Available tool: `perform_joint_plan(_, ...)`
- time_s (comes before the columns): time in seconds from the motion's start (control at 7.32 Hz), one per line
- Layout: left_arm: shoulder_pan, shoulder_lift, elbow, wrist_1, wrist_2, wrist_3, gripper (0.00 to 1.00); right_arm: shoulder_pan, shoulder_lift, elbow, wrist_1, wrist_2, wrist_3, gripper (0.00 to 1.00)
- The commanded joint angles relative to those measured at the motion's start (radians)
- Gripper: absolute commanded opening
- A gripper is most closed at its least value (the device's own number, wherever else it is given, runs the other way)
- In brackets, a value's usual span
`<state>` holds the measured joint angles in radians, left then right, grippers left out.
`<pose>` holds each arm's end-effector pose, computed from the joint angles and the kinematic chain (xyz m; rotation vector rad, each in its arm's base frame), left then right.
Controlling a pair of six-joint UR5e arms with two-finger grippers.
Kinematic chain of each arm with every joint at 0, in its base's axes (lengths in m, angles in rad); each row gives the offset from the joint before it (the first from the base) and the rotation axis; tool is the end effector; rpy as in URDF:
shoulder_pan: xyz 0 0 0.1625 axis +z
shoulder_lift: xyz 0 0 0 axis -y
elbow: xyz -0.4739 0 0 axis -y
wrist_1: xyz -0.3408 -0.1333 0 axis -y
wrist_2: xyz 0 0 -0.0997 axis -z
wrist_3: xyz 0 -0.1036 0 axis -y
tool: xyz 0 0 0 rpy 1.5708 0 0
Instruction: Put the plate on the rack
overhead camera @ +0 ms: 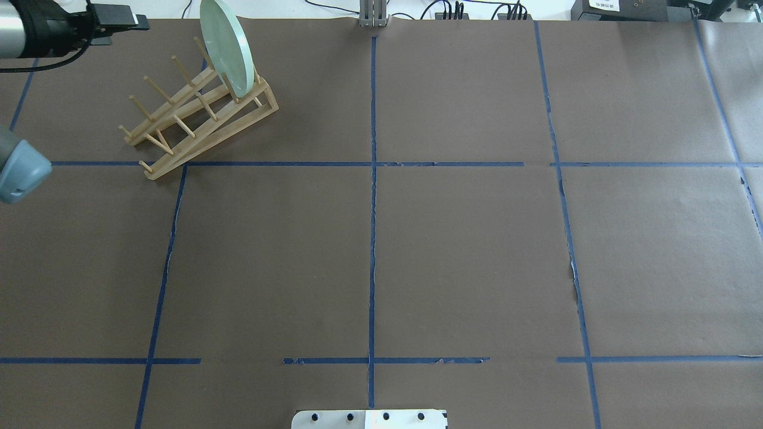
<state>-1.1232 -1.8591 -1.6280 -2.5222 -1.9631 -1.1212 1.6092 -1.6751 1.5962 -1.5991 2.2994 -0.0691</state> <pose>0.1642 -0.5585 0.4313 0.6698 1.1432 -0.3186 0.0789 -0.3785 0.7482 -0.0632 -0.7323 0.0098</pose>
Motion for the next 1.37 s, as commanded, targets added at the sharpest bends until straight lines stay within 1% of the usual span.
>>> perform_joint_plan(0.0, -0.078, 0.090, -0.183, 0.238, -0.068, 0.246, 1.00, 0.000, 0.000, 0.001, 0.001, 0.000, 0.000, 1.00)
perform_joint_plan(0.14, -0.111, 0.087, -0.241, 0.363, -0.068, 0.341, 1.00, 0.000, 0.000, 0.001, 0.001, 0.000, 0.000, 1.00)
perform_joint_plan(0.27, -0.134, 0.083, -0.289, 0.516, -0.060, 0.472, 1.00, 0.000, 0.000, 0.001, 0.001, 0.000, 0.000, 1.00)
perform_joint_plan(0.41, -0.138, 0.086, -0.311, 0.617, -0.057, 0.565, 1.00, 0.000, 0.000, -0.001, 0.001, 0.000, 0.000, 1.00)
perform_joint_plan(0.55, -0.139, 0.110, -0.296, 0.643, -0.059, 0.665, 1.00, 0.000, 0.000, 0.001, 0.001, 0.000, 0.000, 1.00)
perform_joint_plan(0.68, -0.135, 0.144, -0.253, 0.646, -0.066, 0.790, 1.00, 0.000, 0.000, 0.001, 0.001, 0.000, 0.000, 1.00)
perform_joint_plan(0.82, -0.142, 0.155, -0.200, 0.643, -0.098, 0.870, 1.00, 0.000, 0.000, -0.001, 0.001, 0.000, -0.001, 1.00)
perform_joint_plan(0.96, -0.170, 0.176, -0.155, 0.651, -0.214, 0.876, 1.00, 0.000, 0.000, -0.001, 0.001, 0.000, 0.000, 1.00)
perform_joint_plan(1.09, -0.212, 0.230, -0.120, 0.651, -0.318, 0.920, 1.00, 0.000, 0.000, 0.001, 0.001, 0.000, -0.001, 1.00)
perform_joint_plan(1.23, -0.262, 0.270, -0.075, 0.655, -0.374, 0.960, 1.00, 0.000, 0.000, -0.001, 0.001, 0.000, 0.000, 1.00)
